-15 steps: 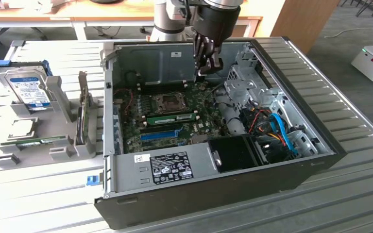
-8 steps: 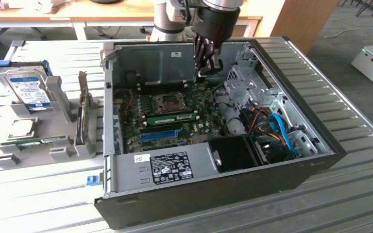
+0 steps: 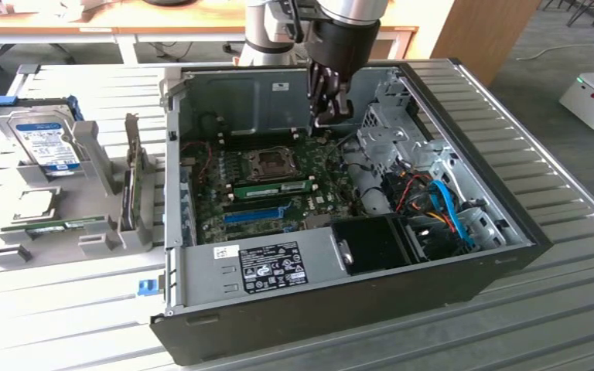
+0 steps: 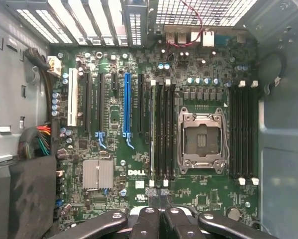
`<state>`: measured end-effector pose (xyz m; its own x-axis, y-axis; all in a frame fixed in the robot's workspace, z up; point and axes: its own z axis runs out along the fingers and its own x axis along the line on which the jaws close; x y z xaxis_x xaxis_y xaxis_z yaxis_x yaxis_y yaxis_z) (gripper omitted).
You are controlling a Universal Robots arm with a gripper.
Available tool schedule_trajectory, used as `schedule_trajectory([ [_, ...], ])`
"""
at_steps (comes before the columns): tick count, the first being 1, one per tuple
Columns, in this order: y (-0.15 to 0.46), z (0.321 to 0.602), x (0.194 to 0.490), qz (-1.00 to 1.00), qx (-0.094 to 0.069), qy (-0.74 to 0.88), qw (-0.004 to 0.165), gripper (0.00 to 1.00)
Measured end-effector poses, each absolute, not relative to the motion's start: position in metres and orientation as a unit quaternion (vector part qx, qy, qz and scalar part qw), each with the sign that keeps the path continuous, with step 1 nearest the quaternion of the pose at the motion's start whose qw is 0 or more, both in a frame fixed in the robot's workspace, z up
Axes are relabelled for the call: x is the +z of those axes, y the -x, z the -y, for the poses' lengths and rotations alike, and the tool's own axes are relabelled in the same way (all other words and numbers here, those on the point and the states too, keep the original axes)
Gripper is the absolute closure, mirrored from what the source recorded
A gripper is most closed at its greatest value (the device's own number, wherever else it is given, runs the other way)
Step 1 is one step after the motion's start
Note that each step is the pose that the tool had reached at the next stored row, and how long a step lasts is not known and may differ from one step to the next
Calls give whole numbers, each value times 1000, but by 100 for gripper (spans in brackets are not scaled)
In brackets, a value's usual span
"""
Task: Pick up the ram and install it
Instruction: 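Press down the ram until it locks into place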
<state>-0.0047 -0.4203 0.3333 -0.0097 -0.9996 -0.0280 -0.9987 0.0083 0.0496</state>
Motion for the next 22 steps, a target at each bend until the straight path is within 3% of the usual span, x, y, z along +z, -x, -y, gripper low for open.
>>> schedule_trajectory([
  [22, 5, 420, 310, 710, -27, -704, 7, 89],
])
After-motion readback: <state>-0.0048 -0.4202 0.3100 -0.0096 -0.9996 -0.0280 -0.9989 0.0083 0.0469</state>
